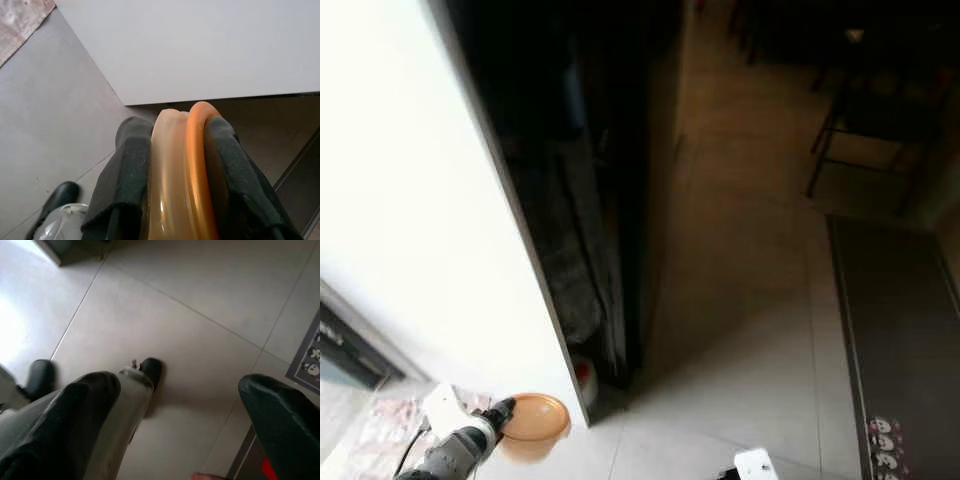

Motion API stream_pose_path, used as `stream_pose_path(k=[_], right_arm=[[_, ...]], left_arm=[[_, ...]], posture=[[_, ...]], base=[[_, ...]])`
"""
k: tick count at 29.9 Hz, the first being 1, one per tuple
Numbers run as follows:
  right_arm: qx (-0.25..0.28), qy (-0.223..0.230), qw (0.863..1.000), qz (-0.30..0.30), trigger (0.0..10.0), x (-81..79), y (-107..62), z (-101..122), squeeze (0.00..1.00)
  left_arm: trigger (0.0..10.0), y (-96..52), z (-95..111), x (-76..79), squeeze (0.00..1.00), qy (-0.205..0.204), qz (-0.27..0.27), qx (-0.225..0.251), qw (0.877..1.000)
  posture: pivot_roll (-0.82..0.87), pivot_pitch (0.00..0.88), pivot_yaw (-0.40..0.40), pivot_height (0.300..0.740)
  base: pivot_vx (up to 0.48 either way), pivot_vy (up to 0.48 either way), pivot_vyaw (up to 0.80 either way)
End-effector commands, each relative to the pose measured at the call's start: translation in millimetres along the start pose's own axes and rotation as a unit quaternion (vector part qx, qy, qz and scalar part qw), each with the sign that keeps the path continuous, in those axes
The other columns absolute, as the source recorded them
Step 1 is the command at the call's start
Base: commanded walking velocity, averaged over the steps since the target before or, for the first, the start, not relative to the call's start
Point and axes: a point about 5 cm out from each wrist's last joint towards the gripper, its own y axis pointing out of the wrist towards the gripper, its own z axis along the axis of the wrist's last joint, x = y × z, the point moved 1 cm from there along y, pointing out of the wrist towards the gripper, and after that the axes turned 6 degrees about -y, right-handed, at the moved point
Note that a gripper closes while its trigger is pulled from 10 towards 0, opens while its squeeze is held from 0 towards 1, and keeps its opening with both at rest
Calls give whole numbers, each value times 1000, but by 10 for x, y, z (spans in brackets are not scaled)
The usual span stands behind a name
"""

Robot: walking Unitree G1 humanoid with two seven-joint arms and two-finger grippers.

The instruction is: Restocking fridge

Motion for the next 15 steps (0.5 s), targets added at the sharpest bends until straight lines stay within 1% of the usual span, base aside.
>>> stream_pose_path(k=[1,7,9,15], right_arm=[[22,3,1000,5,10000,-59,30,127,0],[24,9,1000,4,10000,-61,29,129,0],[20,0,1000,5,10000,-61,30,125,0],[24,5,1000,1,10000,-58,30,130,0]], left_arm=[[10000,-57,-26,-242,0,5,34,-10,999],[10000,-58,-27,-245,0,7,34,-10,999],[10000,-58,-28,-245,0,8,35,-11,999],[10000,-61,-39,-252,0,14,37,-11,999]], posture=[[-3,29,17,740],[0,25,17,740],[-2,23,18,740],[-5,21,19,740]], base=[[0,304,0],[0,298,0],[0,278,0],[0,0,0]])
